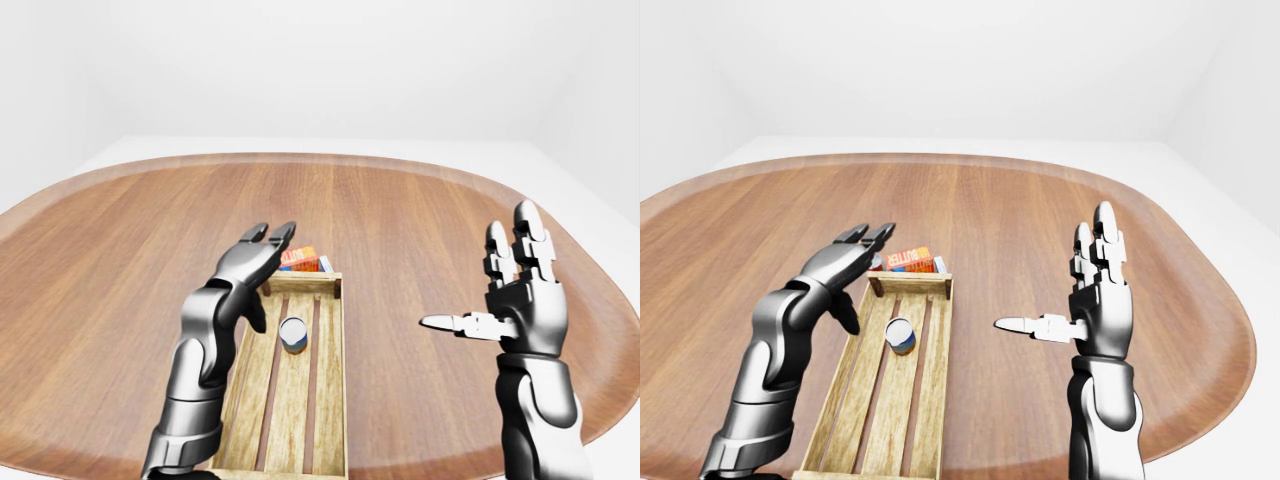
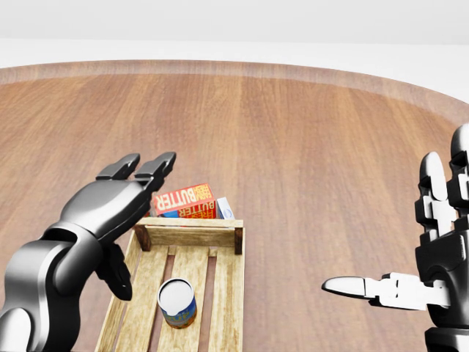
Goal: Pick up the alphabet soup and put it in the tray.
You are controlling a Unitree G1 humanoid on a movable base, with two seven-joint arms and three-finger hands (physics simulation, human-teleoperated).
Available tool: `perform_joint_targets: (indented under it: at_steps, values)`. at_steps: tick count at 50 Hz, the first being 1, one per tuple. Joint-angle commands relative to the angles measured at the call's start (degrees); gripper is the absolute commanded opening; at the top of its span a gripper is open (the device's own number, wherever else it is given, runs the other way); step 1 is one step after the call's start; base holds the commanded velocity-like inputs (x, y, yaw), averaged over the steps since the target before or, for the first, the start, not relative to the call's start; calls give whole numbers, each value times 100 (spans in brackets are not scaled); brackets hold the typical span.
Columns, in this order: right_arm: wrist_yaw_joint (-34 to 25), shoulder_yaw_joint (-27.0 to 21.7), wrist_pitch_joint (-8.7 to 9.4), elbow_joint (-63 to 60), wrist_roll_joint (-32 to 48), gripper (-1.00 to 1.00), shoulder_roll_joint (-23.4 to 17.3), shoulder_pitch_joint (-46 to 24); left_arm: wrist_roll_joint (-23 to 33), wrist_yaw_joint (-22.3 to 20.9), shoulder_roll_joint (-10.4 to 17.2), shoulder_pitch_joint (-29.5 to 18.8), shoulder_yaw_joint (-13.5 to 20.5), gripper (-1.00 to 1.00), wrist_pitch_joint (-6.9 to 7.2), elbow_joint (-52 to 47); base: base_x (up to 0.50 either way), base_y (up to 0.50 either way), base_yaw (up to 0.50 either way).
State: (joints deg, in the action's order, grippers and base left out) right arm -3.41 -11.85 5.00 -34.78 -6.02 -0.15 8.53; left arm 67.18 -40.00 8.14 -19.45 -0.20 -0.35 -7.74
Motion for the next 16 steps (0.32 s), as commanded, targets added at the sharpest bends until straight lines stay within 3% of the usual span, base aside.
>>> perform_joint_targets:
  at_steps: [1,5,16]
  values:
    - [6,27,0,29,24,100,5,-2,-1101,0,301,180,503,100,424,-393,0,0,0]
    - [1,9,0,-21,-1,100,-1,4,-1536,0,393,413,629,100,535,-446,0,0,0]
    - [-31,17,0,-73,18,100,14,39,-3504,0,479,1128,1177,100,535,-92,0,0,0]
